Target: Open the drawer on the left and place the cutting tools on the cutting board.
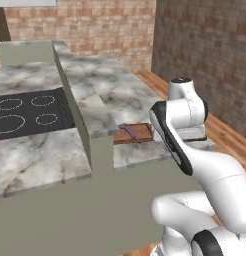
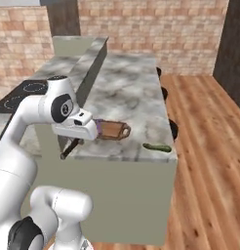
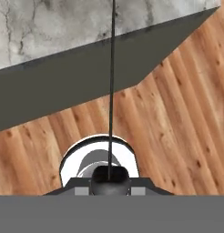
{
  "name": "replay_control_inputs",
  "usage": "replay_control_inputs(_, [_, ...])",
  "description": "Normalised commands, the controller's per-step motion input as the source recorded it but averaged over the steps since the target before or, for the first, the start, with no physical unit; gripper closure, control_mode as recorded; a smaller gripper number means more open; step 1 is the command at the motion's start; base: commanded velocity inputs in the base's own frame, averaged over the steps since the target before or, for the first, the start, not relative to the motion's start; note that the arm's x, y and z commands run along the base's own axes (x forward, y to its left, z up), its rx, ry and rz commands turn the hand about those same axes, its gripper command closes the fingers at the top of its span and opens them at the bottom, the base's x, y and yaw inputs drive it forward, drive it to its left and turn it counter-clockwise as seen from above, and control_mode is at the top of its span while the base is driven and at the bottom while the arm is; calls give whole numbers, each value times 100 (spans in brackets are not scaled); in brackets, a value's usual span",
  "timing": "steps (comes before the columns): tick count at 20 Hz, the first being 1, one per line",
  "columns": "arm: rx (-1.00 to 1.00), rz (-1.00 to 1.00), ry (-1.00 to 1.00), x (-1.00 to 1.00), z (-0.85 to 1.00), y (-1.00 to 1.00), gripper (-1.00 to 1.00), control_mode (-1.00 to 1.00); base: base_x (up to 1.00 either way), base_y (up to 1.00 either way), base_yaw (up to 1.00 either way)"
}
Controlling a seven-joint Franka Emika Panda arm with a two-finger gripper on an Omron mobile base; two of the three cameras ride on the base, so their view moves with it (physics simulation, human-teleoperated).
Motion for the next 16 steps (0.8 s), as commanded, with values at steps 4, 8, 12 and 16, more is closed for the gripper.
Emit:
replay_control_inputs(4, [0, 0, 0, 0, 0, 0, 100, 100, 100, -79, 20])
replay_control_inputs(8, [0, 0, 0, 0, 0, 0, 100, 100, 99, -45, 17])
replay_control_inputs(12, [4, 10, 0, 5, 0, 8, 100, -100, 25, 0, 10])
replay_control_inputs(16, [2, 26, 2, 0, -13, 76, 100, -100, 0, 0, 0])
